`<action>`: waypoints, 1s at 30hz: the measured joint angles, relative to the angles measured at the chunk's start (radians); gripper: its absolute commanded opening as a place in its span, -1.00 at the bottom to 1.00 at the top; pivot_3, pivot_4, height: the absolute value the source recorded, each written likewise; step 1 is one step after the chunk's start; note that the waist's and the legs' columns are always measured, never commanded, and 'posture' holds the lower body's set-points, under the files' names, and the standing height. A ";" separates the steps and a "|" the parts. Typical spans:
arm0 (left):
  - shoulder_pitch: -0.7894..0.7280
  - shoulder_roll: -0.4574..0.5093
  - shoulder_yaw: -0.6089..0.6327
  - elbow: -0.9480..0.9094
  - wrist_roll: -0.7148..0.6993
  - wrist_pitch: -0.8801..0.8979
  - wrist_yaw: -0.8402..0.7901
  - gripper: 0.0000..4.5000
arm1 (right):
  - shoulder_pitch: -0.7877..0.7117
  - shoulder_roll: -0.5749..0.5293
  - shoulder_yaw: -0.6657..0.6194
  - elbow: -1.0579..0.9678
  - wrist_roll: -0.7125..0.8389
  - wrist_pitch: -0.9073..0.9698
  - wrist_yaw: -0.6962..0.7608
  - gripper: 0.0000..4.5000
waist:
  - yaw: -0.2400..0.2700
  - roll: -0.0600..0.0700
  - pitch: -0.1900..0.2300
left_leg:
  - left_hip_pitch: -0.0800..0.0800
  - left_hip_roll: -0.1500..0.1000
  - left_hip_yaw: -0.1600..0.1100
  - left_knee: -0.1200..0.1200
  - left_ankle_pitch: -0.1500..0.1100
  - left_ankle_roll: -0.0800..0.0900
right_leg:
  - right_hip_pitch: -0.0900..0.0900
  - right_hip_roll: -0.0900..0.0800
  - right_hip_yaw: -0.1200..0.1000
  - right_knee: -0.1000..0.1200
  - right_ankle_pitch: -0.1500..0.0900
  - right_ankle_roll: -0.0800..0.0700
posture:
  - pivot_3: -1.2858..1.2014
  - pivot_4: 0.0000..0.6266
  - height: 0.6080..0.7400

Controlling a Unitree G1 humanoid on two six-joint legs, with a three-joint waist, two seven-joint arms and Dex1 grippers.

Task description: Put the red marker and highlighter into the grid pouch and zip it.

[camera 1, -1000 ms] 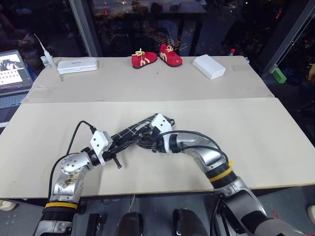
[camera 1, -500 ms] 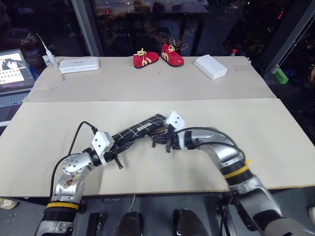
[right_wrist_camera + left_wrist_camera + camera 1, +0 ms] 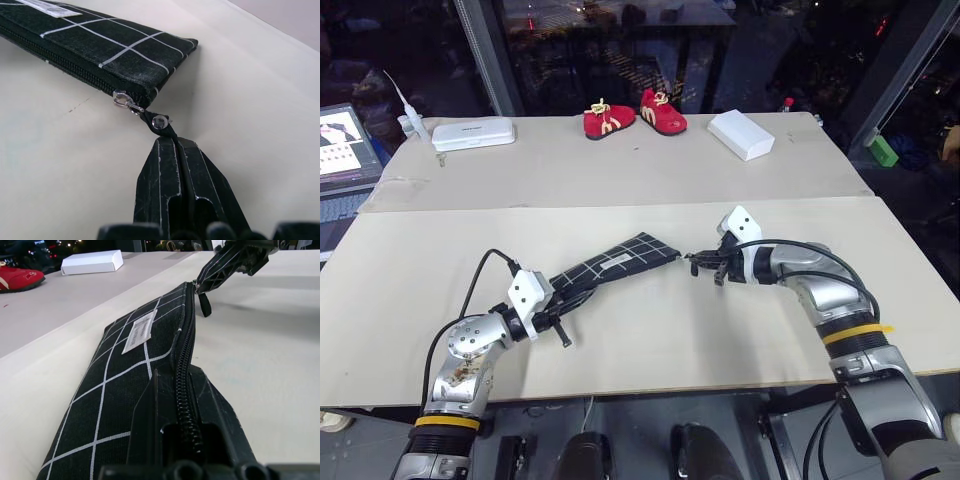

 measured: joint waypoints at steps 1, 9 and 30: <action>0.001 0.002 0.001 0.000 0.000 0.000 0.000 -1.00 | 0.000 0.008 -0.002 0.001 0.001 0.000 -0.003 -0.73 | 0.001 0.000 0.000 | 0.000 0.000 0.000 0.000 0.000 0.000 | 0.000 0.000 0.000 0.000 0.000 0.000 | 0.03 -0.52 1.00; 0.001 0.008 0.004 0.000 0.000 0.000 -0.001 -1.00 | 0.059 0.018 -0.017 -0.111 0.053 0.069 0.071 0.44 | 0.006 0.000 0.000 | 0.000 0.000 -0.001 0.000 0.000 0.000 | 0.000 0.000 0.000 0.000 0.000 0.000 | 0.03 -0.52 1.00; -0.141 0.037 -0.124 0.090 0.039 -0.191 -0.242 -1.00 | 0.503 -0.279 -0.346 -0.534 0.320 0.119 0.261 0.44 | 0.019 0.000 0.000 | 0.002 -0.001 -0.003 0.000 -0.001 0.002 | 0.003 0.000 0.002 -0.003 -0.001 0.001 | 0.03 -0.52 1.00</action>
